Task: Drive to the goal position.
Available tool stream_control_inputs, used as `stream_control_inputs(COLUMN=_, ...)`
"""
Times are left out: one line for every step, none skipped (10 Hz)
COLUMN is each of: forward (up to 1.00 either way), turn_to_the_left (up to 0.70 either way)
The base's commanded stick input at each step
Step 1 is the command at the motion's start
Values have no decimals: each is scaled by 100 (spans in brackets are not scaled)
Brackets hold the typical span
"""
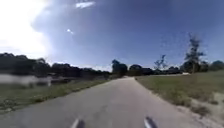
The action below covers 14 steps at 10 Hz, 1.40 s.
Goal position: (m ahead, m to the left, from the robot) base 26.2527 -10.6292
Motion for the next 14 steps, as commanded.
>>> stream_control_inputs(forward=70, turn_to_the_left=0)
stream_control_inputs(forward=70, turn_to_the_left=0)
stream_control_inputs(forward=70, turn_to_the_left=0)
stream_control_inputs(forward=70, turn_to_the_left=0)
stream_control_inputs(forward=70, turn_to_the_left=0)
stream_control_inputs(forward=70, turn_to_the_left=0)
stream_control_inputs(forward=70, turn_to_the_left=0)
stream_control_inputs(forward=70, turn_to_the_left=0)
stream_control_inputs(forward=70, turn_to_the_left=0)
stream_control_inputs(forward=70, turn_to_the_left=0)
stream_control_inputs(forward=70, turn_to_the_left=0)
stream_control_inputs(forward=70, turn_to_the_left=0)
stream_control_inputs(forward=70, turn_to_the_left=0)
stream_control_inputs(forward=70, turn_to_the_left=0)
